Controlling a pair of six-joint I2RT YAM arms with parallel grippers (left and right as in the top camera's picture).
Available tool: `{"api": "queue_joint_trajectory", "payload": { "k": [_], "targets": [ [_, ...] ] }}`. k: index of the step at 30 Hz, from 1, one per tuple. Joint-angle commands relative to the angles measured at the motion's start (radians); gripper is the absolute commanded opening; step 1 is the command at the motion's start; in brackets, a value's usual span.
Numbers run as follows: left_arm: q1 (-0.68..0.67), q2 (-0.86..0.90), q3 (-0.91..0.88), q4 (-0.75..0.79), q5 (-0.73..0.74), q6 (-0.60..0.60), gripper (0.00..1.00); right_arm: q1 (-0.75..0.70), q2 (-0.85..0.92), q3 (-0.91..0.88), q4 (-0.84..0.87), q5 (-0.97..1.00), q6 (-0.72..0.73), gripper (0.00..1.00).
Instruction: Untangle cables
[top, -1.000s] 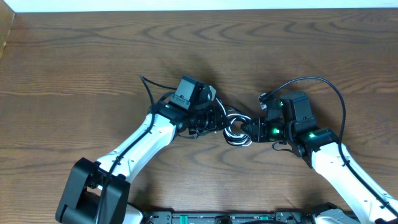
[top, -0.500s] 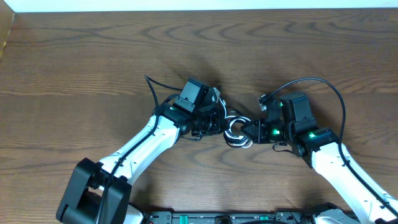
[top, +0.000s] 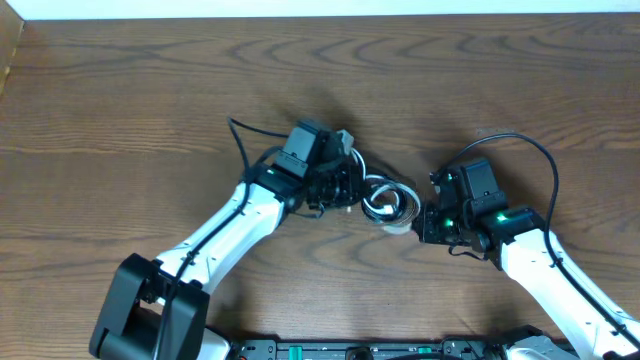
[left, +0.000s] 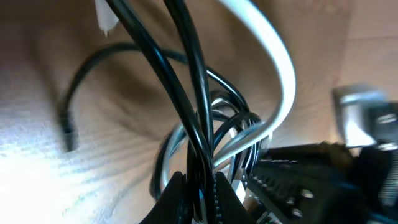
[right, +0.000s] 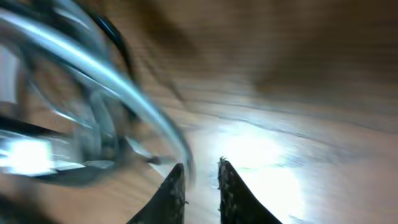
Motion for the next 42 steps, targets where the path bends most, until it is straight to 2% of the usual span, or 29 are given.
{"api": "queue_joint_trajectory", "payload": {
  "k": [1,4,7,8,14,17,21,27,30,33,35,37,40,42],
  "targets": [
    [0.058,-0.043,0.014,0.021,0.091,-0.027,0.07,0.004,0.000,0.000,-0.022,0.135,0.000,0.11],
    [0.090,-0.045,0.014,0.023,0.138,-0.035,0.07,0.004,0.000,0.000,-0.022,0.147,0.017,0.10],
    [0.100,-0.045,0.014,0.008,0.152,-0.034,0.08,0.004,0.000,0.000,0.000,0.116,0.016,0.22],
    [0.100,-0.045,0.014,0.000,0.151,-0.033,0.07,0.004,0.000,0.000,0.016,0.090,0.016,0.29],
    [0.099,-0.044,0.014,-0.096,0.055,0.016,0.07,0.003,0.000,0.000,0.129,-0.043,0.016,0.40],
    [0.099,-0.044,0.014,-0.127,0.043,0.037,0.07,0.003,0.000,0.000,0.255,-0.180,0.016,0.46],
    [0.097,-0.044,0.014,-0.129,0.043,0.037,0.07,0.003,0.000,0.000,0.313,-0.266,0.017,0.47],
    [0.057,-0.045,0.014,-0.128,0.058,0.037,0.07,0.003,0.000,0.000,0.306,-0.242,0.016,0.45],
    [0.047,-0.044,0.014,-0.142,-0.005,0.038,0.07,0.003,0.000,0.000,0.284,-0.191,0.018,0.43],
    [0.047,-0.045,0.014,-0.196,-0.133,0.037,0.07,0.002,0.000,0.000,0.216,-0.100,0.052,0.43],
    [0.047,-0.045,0.014,-0.236,-0.207,0.035,0.07,0.002,0.000,0.000,0.152,-0.019,0.070,0.45],
    [0.047,-0.045,0.014,-0.263,-0.238,0.034,0.07,0.002,0.000,0.000,0.077,0.071,0.097,0.50],
    [0.047,-0.045,0.014,-0.264,-0.238,0.032,0.07,0.002,0.000,0.000,0.106,0.018,0.090,0.57],
    [0.047,-0.045,0.014,-0.264,-0.238,0.025,0.07,0.002,0.000,0.000,0.157,-0.076,0.083,0.57]
  ]
}}
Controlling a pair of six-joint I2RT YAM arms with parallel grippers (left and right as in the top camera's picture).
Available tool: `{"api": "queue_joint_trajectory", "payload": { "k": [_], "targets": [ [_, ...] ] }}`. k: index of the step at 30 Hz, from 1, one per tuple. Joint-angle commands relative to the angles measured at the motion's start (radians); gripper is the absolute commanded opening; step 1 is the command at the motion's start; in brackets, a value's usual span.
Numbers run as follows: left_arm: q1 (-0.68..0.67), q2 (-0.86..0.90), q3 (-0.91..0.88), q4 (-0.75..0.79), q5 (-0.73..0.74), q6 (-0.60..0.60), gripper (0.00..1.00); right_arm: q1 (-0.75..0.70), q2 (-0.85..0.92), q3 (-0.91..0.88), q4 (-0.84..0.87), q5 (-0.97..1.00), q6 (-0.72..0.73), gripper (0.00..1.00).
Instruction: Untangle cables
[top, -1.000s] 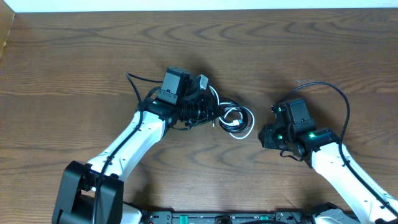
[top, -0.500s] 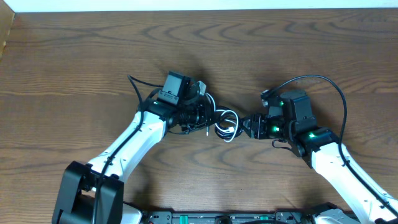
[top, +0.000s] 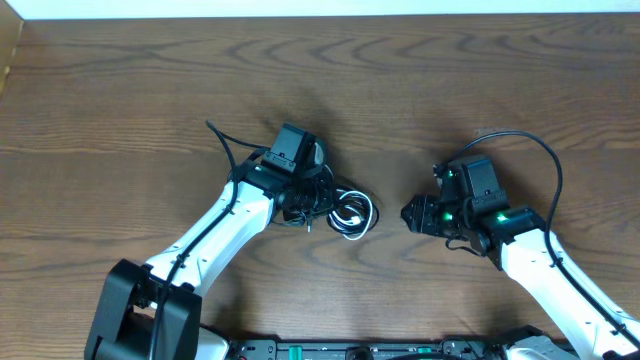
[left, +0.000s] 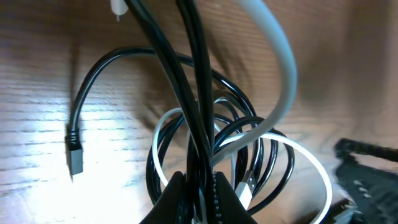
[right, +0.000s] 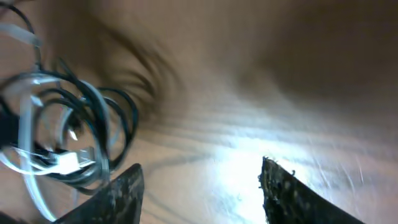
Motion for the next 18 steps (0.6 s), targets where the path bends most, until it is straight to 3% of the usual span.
{"api": "queue_joint_trajectory", "payload": {
  "k": [1,4,8,18],
  "targets": [
    [0.000,-0.022,0.014,-0.003,-0.040,0.002,0.07,0.003,-0.001,0.001,0.071,-0.108,-0.002,0.56],
    [-0.015,-0.022,0.014,-0.003,-0.037,0.002,0.07,0.003,-0.001,0.001,0.158,-0.218,-0.009,0.56],
    [-0.053,-0.022,0.014,0.003,-0.020,-0.006,0.08,0.004,0.000,0.001,0.187,-0.227,-0.009,0.56],
    [-0.079,-0.023,0.014,0.195,0.249,-0.044,0.07,0.004,0.001,0.001,0.113,-0.129,-0.009,0.50]
  ]
}}
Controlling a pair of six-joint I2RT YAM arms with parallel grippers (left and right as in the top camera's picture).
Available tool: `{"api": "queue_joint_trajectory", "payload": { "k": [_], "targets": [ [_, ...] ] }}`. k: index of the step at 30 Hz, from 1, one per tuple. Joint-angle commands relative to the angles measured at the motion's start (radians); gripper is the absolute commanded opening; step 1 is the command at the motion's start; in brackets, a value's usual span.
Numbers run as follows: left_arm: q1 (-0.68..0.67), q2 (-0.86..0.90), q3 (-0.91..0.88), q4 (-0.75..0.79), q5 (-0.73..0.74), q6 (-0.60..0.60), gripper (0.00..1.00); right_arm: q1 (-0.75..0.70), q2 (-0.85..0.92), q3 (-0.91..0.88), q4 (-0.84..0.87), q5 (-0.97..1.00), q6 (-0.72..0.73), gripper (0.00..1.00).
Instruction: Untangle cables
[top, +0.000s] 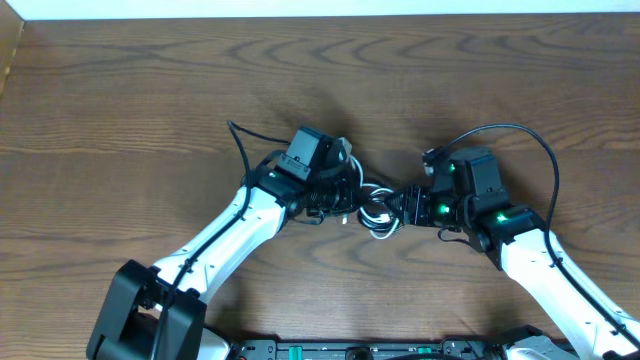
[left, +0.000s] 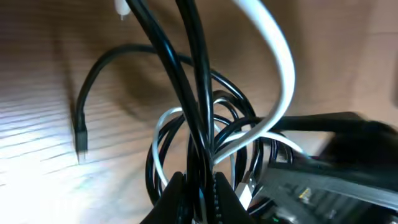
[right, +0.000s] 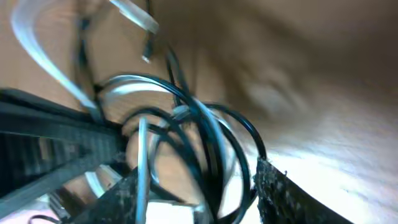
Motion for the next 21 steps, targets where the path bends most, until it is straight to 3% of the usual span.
{"api": "queue_joint_trajectory", "payload": {
  "k": [1,8,10,21],
  "targets": [
    [0.000,-0.023,0.014,0.046,0.143,-0.037,0.07,0.004,0.001,0.001,-0.067,0.100,-0.008,0.49],
    [0.000,-0.023,0.014,0.174,0.328,-0.044,0.08,0.005,0.004,0.001,-0.157,0.235,-0.008,0.40],
    [0.003,-0.023,0.014,0.238,0.402,-0.068,0.07,0.004,0.011,0.001,-0.172,0.246,-0.007,0.27],
    [0.160,-0.022,0.014,0.291,0.488,-0.111,0.07,0.001,0.013,0.001,-0.243,0.298,-0.007,0.05]
  ]
}}
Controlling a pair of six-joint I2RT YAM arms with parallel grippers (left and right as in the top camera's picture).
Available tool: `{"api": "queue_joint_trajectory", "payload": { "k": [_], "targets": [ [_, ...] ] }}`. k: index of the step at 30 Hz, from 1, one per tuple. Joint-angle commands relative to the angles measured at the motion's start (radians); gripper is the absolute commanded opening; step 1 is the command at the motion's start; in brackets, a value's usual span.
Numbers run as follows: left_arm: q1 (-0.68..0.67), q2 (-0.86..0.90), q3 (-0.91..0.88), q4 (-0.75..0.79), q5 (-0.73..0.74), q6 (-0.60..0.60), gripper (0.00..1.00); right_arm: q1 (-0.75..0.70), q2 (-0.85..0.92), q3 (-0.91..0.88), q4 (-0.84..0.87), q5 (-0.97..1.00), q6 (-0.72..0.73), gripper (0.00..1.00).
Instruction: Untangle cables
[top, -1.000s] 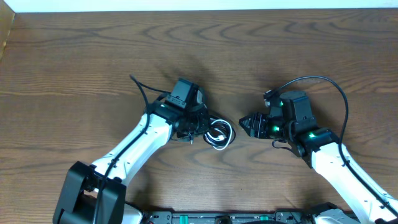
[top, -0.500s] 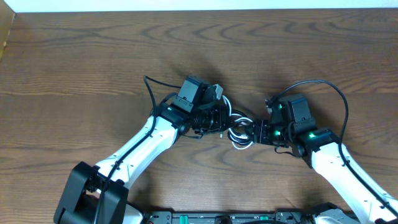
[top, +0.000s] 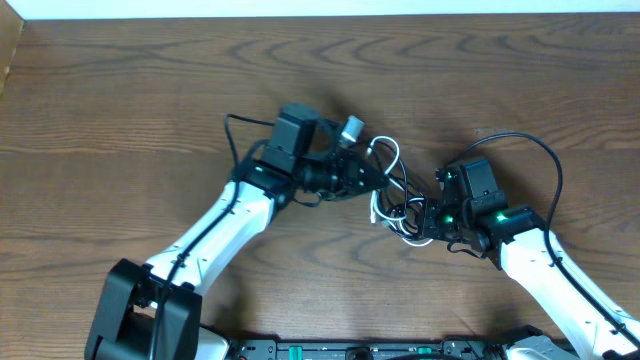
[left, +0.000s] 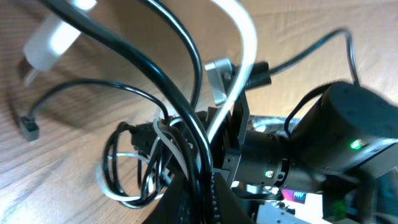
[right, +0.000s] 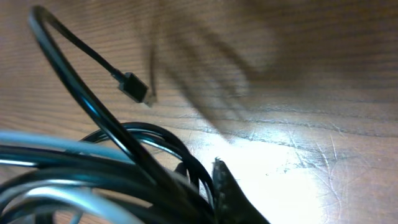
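Note:
A tangle of black and white cables (top: 396, 203) hangs between my two grippers at mid-table. My left gripper (top: 372, 178) is shut on black strands (left: 198, 163) that rise from the coil (left: 134, 165). A white plug (left: 53, 38) and a black connector (left: 28, 127) dangle free on its left. My right gripper (top: 421, 222) is shut on the coil's lower right side. In the right wrist view only one of its fingers (right: 231, 194) shows, with black and white strands (right: 93, 177) covering the other. A loose black connector (right: 134, 87) lies beyond.
The wooden table (top: 140, 80) stretches wide on all sides. A black wire loop (top: 540, 150) arches over my right arm (top: 540, 255). My left arm (top: 220, 225) runs in from the lower left. The table's far edge (top: 320, 14) lies at the top.
My right gripper was open against the bundle; now it is shut on it and sits further right and nearer. My left gripper has shifted right with its strands, and the coil is drawn out between them.
My left gripper stayed shut on black strands throughout. At first my right gripper was nearly shut beside the coil. Then the coil was further left with my right gripper open and apart from it. Then both met at the coil; now both grip it.

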Motion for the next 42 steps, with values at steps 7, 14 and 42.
{"api": "queue_joint_trajectory", "payload": {
  "k": [7,14,42],
  "targets": [
    [0.125,-0.022,0.015,-0.021,0.023,0.063,0.08,0.001,0.010,-0.002,-0.020,0.052,-0.003,0.01],
    [0.126,-0.022,0.015,-0.323,-0.292,0.203,0.41,0.005,0.010,-0.002,0.026,-0.044,-0.040,0.01],
    [-0.137,-0.021,0.015,-0.294,-0.373,0.202,0.42,0.005,0.010,-0.002,0.156,-0.221,-0.045,0.01]
  ]
}}
